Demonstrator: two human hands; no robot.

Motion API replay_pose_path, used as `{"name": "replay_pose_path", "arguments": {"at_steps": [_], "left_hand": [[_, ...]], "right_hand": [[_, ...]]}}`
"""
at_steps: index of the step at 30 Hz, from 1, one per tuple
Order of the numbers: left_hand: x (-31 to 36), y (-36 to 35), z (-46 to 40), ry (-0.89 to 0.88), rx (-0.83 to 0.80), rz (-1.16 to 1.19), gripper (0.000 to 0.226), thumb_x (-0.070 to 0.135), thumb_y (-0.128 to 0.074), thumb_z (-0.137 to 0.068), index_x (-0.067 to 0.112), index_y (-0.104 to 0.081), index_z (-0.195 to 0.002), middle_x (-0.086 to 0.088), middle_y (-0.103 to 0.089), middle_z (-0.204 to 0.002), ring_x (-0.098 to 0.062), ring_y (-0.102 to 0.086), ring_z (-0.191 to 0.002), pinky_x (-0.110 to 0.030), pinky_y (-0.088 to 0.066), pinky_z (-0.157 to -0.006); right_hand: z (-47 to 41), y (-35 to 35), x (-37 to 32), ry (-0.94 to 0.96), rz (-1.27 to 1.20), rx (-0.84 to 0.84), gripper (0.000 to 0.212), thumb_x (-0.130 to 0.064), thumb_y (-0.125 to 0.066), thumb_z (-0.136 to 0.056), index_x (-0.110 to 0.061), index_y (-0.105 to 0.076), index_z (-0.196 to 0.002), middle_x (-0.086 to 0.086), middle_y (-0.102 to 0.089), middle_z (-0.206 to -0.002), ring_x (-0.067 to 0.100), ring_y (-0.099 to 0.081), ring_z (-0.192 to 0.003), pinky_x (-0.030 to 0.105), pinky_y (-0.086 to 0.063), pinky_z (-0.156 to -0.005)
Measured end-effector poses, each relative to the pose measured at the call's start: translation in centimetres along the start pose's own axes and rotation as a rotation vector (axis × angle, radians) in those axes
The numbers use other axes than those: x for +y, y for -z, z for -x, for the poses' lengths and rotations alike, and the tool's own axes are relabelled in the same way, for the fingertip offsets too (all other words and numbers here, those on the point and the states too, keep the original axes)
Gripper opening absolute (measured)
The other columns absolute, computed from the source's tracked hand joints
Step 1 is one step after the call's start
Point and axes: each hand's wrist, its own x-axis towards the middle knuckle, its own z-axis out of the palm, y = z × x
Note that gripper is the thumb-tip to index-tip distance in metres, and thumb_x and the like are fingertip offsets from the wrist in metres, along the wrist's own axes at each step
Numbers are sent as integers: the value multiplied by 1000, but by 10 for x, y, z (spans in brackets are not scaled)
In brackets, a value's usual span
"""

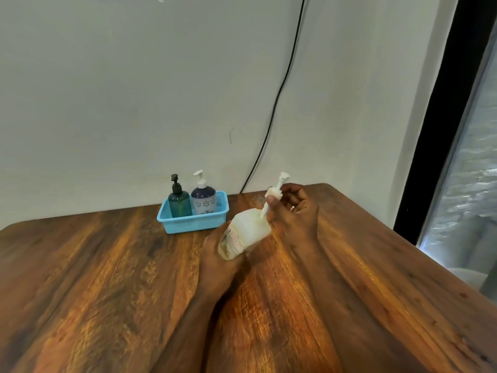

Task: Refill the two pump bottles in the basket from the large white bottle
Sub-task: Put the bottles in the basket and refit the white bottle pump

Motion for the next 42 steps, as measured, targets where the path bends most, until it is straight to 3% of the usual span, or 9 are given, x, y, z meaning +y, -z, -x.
{"name": "replay_pose_path", "arguments": {"at_steps": [4, 8, 12, 16, 19, 23, 32, 38, 42], "left_hand": [[-1, -7, -1, -52, -48, 5, 87, 40, -90, -69, 37, -47, -145, 19, -52, -141, -3, -48, -130, -39, -50, -104], [-4, -8, -1, -92, -114, -4, 89, 46, -89, -67, 31, -49, -145, 15, -58, -140, -4, -54, -127, -35, -52, -101], [-3, -10, 0, -63, -170, 46, 83, 61, -82, -62, 38, -55, -136, 15, -63, -133, -5, -59, -120, -29, -52, -94], [1, -9, 2, -44, -216, 101, 64, 47, -87, -70, 46, -54, -125, 19, -65, -127, 2, -61, -116, -17, -49, -88], [4, -5, 3, -26, -249, 173, 57, 37, -83, -71, 43, -57, -122, 16, -69, -122, 1, -65, -112, -11, -51, -81], [5, -2, 4, -13, -266, 224, 56, 33, -84, -73, 39, -59, -123, 19, -71, -119, 0, -66, -111, -18, -54, -84], [6, -2, 6, -25, -268, 238, 56, 31, -84, -75, 33, -61, -125, 11, -72, -120, -5, -68, -110, -25, -58, -86], [7, 0, 7, -1, -291, 292, 49, 22, -83, -78, 29, -64, -122, 12, -74, -115, -9, -71, -105, -22, -57, -80], [7, 0, 7, -4, -298, 301, 51, 23, -85, -78, 30, -63, -123, 12, -73, -117, -9, -70, -106, -24, -58, -80]], "right_hand": [[10, -1, 13, -35, 81, -104, 31, -3, -79, -80, -20, -66, -102, 7, -74, -105, 23, -71, -98, 32, -58, -78], [13, 7, 22, -63, 25, -71, 32, -6, -79, -80, -17, -65, -107, 7, -74, -108, 24, -71, -99, 30, -58, -75], [14, 13, 24, -105, -47, -77, 29, -3, -75, -83, -17, -65, -106, 6, -75, -106, 20, -72, -94, 28, -57, -70], [12, 15, 22, -133, -93, -123, 28, -1, -73, -84, -17, -64, -105, 3, -75, -104, 19, -72, -92, 29, -57, -69], [12, 13, 22, -153, -163, -169, 33, -9, -75, -79, -14, -62, -109, 11, -73, -111, 25, -71, -98, 35, -58, -74], [14, 10, 22, -172, -220, -189, 31, -2, -70, -85, -11, -61, -113, 10, -74, -110, 26, -71, -99, 39, -58, -77], [17, 5, 14, -137, -214, -156, 41, -8, -74, -76, -13, -62, -116, 12, -72, -115, 24, -71, -100, 34, -59, -73], [14, 8, 15, -205, -277, -173, 48, -8, -68, -82, -8, -58, -130, 14, -70, -121, 25, -70, -107, 34, -60, -78], [16, 7, 14, -180, -233, -164, 41, -8, -68, -82, -13, -62, -122, 11, -72, -117, 24, -71, -105, 33, -60, -77]]}}
